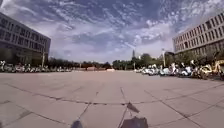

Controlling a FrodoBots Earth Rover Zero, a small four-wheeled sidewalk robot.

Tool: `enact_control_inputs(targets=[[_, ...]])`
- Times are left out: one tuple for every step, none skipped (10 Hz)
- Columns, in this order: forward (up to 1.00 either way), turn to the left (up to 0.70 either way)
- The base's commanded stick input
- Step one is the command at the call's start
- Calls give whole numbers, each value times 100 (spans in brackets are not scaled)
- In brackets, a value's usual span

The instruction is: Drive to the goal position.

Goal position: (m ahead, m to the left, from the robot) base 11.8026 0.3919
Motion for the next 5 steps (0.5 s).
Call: enact_control_inputs(targets=[[70, 0], [70, 0], [70, 0], [70, 0], [70, 0]])
